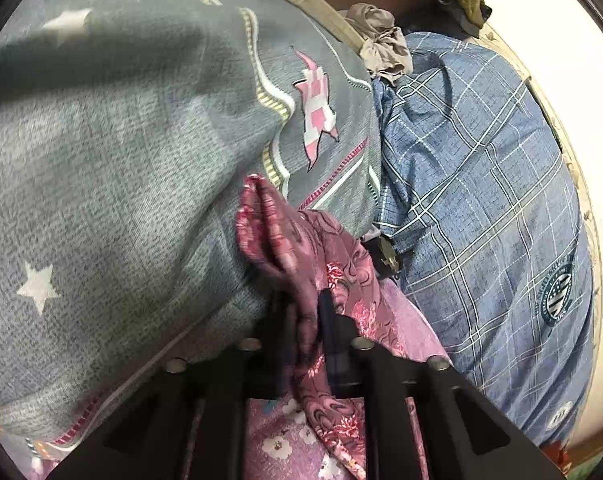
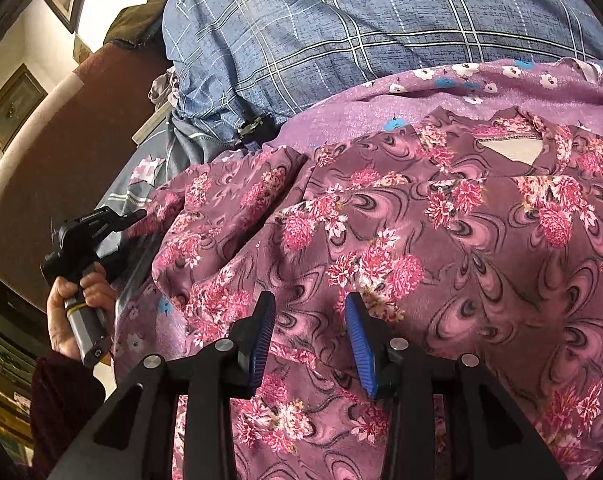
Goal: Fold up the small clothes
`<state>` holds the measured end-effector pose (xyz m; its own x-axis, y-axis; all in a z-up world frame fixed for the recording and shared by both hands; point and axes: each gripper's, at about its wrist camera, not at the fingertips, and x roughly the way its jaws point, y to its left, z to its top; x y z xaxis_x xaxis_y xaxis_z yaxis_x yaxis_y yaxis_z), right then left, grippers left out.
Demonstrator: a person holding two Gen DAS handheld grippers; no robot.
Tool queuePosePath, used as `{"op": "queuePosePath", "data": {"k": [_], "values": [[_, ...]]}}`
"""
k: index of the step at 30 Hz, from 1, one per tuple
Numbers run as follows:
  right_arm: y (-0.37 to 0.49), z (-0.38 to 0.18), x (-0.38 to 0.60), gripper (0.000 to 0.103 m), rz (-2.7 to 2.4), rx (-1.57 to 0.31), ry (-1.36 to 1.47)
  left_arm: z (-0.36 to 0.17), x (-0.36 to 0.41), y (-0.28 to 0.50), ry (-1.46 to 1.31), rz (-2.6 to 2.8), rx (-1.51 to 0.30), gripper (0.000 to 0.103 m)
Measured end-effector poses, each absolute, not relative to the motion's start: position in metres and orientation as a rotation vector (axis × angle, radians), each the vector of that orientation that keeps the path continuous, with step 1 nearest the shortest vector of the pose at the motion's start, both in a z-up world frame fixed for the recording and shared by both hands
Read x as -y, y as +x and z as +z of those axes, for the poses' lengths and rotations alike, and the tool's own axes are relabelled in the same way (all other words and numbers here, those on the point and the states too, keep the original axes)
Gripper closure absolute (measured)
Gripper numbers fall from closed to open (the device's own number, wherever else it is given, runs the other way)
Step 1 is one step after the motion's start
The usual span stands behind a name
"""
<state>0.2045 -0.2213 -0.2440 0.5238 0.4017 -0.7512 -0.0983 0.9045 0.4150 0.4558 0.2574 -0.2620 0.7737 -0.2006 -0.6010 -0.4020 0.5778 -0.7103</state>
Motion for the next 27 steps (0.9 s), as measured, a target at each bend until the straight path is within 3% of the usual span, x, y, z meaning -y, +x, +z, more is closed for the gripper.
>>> {"op": "queuePosePath", "data": {"k": [8, 15, 21, 23, 24, 25, 27], "values": [[0.201, -0.232, 0.225, 0.064, 0.286, -0.927, 0.314, -0.196, -0.208, 0.436, -0.766, 0.063, -0.592, 0.098], [0.191, -0.205, 0.245, 0.064, 0.228, -0.824, 0.268, -0.113, -0.107, 0.4, -0.535, -0.258, -0.503, 0.098], [0.18, -0.189, 0.304, 0.064, 0.1, -0.755, 0.384, -0.092, -0.009, 0.37, -0.456, -0.574, -0.549, 0.098], [0.175, -0.187, 0.328, 0.064, 0.042, -0.731, 0.423, -0.093, 0.029, 0.364, -0.407, -0.701, -0.604, 0.09], [0.171, -0.186, 0.341, 0.063, 0.005, -0.721, 0.444, -0.095, 0.051, 0.36, -0.372, -0.775, -0.658, 0.076], [0.168, -0.186, 0.355, 0.063, -0.032, -0.715, 0.47, -0.098, 0.068, 0.355, -0.349, -0.834, -0.709, 0.056], [0.16, -0.185, 0.382, 0.06, -0.088, -0.7, 0.539, -0.097, 0.077, 0.346, -0.34, -0.885, -0.724, 0.044]]}}
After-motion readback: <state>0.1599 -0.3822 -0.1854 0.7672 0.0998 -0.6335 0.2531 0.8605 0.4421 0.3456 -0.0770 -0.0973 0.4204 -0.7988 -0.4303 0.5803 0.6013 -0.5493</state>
